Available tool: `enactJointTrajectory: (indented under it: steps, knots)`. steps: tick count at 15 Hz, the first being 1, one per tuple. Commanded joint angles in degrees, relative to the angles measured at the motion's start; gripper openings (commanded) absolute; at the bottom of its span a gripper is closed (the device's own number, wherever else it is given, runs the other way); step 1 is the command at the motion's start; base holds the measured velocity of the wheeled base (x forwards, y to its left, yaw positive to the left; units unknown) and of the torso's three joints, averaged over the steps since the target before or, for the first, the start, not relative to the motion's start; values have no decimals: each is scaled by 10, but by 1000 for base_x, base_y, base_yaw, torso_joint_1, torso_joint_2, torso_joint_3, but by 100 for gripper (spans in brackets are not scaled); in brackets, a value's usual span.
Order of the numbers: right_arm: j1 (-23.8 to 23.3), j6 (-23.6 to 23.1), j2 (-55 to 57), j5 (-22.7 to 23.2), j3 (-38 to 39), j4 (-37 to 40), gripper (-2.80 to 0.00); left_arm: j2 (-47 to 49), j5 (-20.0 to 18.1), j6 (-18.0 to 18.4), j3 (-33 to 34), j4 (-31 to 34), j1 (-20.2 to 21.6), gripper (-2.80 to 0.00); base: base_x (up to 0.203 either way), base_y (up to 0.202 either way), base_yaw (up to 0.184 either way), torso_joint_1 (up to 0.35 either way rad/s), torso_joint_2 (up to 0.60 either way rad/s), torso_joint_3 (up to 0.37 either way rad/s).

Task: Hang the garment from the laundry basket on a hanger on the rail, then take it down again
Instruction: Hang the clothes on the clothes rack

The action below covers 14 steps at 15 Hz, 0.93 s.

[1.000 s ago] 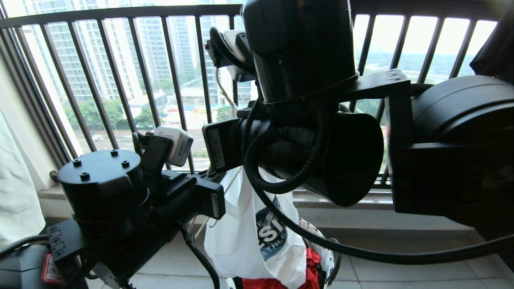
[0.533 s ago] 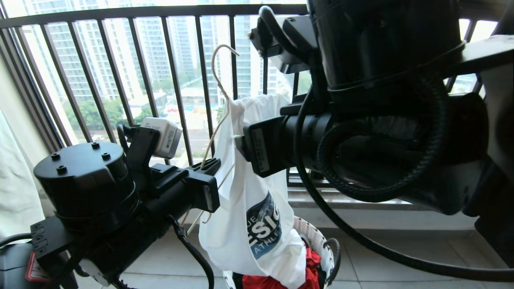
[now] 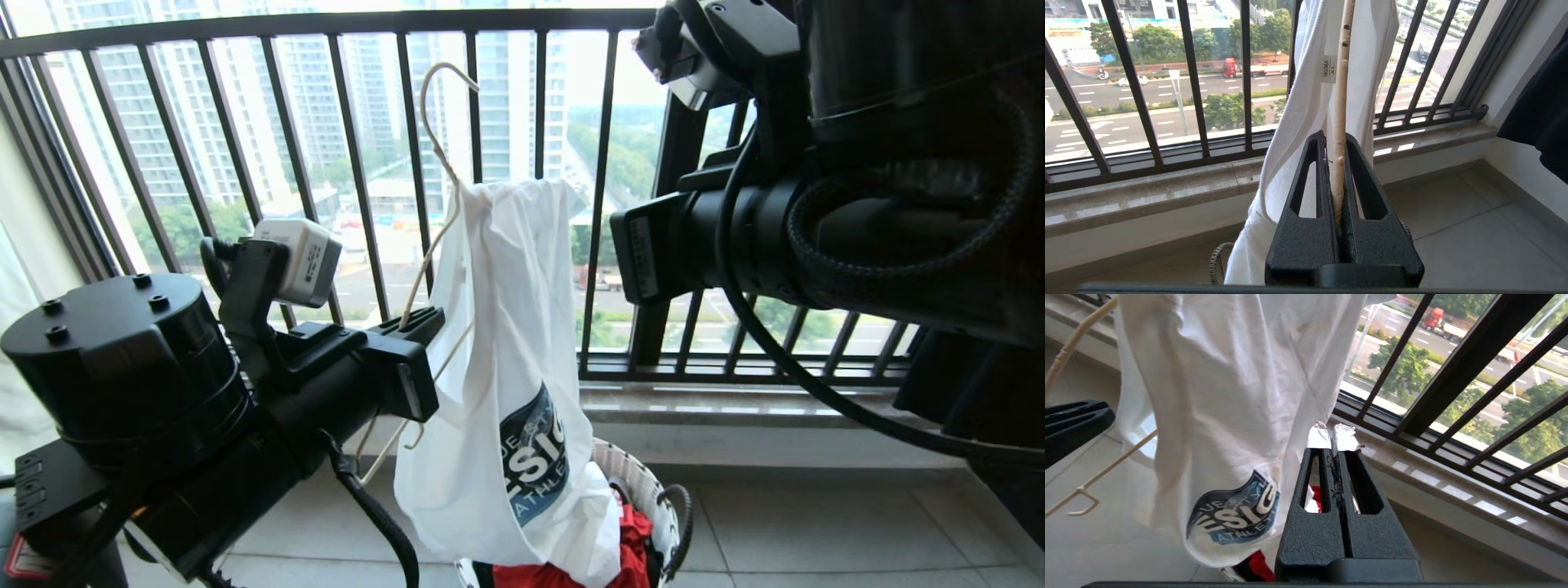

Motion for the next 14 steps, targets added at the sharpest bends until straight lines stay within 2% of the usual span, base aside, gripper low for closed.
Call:
enactJointTrajectory:
  steps: [1,2,5,7,9,12,14]
  knots:
    - [-32,-37,-3,0,-3,-3,-280,-15,-40,-35,4,-2,0,-280,0,0,0,0,0,0]
    - [-38,-45,-3,0,-3,-4,-280,-20,-55,-53,5,-2,0,-280,0,0,0,0,0,0]
    - [-49,-64,-3,2,-3,-4,-280,-17,-59,-55,17,-2,0,-280,0,0,0,0,0,0]
    - [-58,-91,-5,15,-3,-4,-280,-23,-89,-77,22,-3,0,-280,0,0,0,0,0,0]
    - [-65,-128,-7,23,-4,-8,-280,-39,-130,-100,31,-3,2,-280,0,0,0,0,0,0]
    - [-76,-191,0,52,-18,-22,-280,-49,-163,-104,43,-3,4,-280,0,0,0,0,0,0]
    - [-76,-245,12,73,-51,-20,-280,-53,-173,-121,46,-3,8,-280,0,0,0,0,0,0]
